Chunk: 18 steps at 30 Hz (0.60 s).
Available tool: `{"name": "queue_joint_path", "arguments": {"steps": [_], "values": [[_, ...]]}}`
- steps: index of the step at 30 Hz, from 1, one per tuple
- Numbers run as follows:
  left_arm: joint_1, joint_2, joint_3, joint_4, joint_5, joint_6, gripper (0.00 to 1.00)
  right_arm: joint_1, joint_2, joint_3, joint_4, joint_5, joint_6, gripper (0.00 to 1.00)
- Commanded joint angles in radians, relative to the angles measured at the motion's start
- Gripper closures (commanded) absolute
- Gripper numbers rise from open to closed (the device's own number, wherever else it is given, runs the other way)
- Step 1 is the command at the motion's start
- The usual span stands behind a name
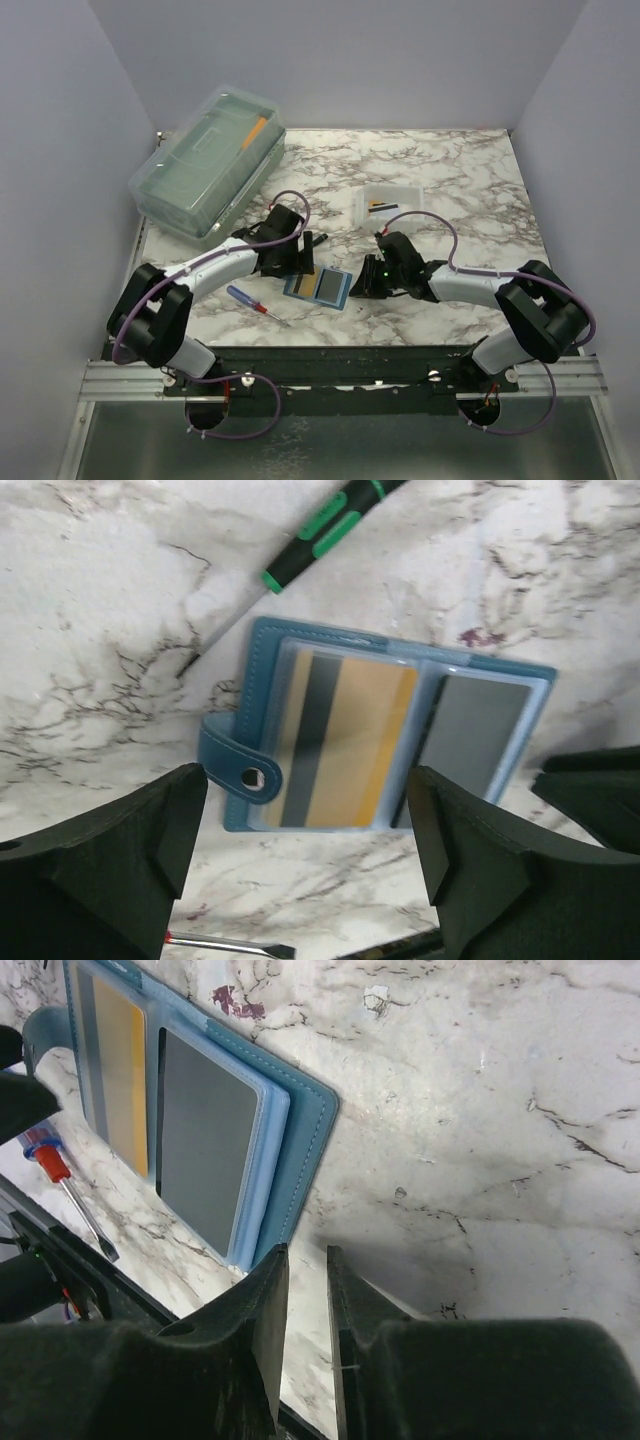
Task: Put the credit cards into the card holder
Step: Close the card holder at the center of the board.
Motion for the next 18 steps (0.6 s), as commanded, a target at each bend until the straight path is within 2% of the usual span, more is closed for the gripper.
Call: {"name": "queue_joint_path", "arguments": {"steps": [1,4,8,12,15,18], "values": [[-0.016,0.076,0.065,-0.114,-0.161,0.079,0.16,0.006,-0.005,0.002,0.018,-0.014,-0.014,0.74],[-0.015,0.100,0.079,-0.122,-0.208,0.102,0.24,0.007,-0.012,-0.007,0.023,-0.012,-0.010,0.74],[-0.015,0.143,0.101,-0.131,-0.192,0.118,0.38,0.007,-0.027,-0.036,0.069,-0.033,0.039,0.71],[-0.016,0.152,0.095,-0.130,-0.145,0.110,0.58,-0.001,-0.076,-0.095,0.150,-0.043,0.134,0.56],[-0.016,0.162,0.082,-0.122,-0.100,0.093,0.64,-0.017,-0.095,-0.123,0.194,-0.048,0.208,0.41],[-0.019,0.176,0.065,-0.108,-0.052,0.072,0.71,-0.074,-0.094,-0.147,0.246,-0.076,0.258,0.34]]}}
